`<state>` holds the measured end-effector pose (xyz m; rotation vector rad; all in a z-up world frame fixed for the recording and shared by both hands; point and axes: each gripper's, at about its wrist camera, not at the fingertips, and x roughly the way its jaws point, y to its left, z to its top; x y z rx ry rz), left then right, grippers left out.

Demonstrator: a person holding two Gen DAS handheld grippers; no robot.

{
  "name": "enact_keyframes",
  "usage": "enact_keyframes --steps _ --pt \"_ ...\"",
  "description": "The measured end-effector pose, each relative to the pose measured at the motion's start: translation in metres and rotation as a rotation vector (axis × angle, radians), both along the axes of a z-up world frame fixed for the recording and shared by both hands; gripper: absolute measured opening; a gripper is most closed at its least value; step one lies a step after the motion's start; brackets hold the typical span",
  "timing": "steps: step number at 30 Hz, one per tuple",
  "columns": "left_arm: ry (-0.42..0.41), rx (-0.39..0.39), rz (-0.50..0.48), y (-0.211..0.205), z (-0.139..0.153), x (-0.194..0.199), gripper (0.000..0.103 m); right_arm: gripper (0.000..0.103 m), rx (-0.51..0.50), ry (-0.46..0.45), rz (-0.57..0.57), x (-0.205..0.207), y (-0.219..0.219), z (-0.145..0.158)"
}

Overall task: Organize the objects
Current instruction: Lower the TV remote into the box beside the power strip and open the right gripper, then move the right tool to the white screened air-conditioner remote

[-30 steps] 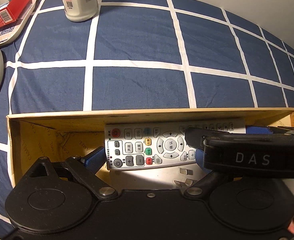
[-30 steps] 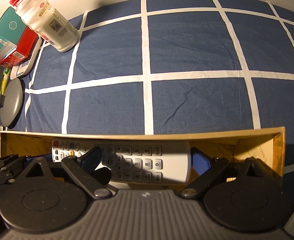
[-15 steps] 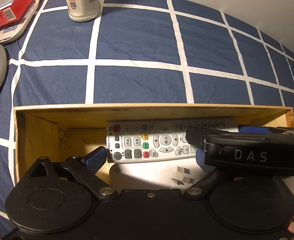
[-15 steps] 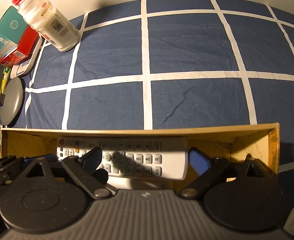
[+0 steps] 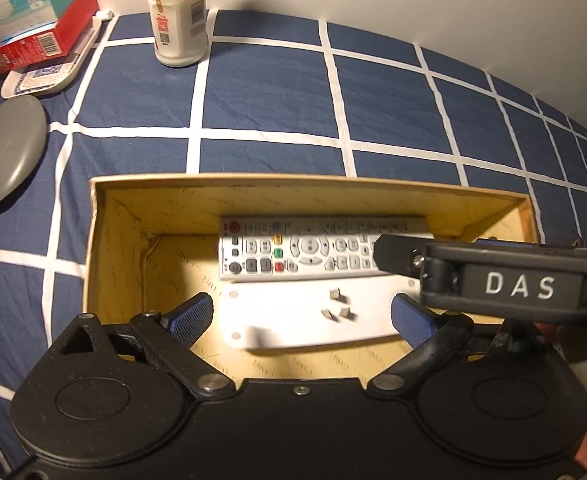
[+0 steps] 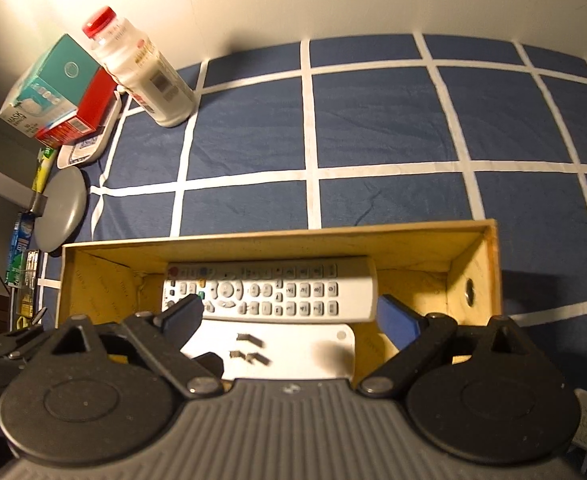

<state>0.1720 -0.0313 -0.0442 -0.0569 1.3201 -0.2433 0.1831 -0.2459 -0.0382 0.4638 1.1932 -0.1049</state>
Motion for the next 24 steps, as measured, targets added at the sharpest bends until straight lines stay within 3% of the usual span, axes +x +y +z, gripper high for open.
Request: enact_keyframes --steps 11,24 --pt "-0.072 -0.024 -0.035 -0.017 0.036 -0.050 0.096 0.094 -0.039 -0.063 -0.048 -0.059 -0.001 0.040" --pt "-0.112 -0.032 -0.160 -0.074 0.058 -0.112 0.096 0.094 -0.063 -0.087 -0.188 -0.151 -0.035 0.064"
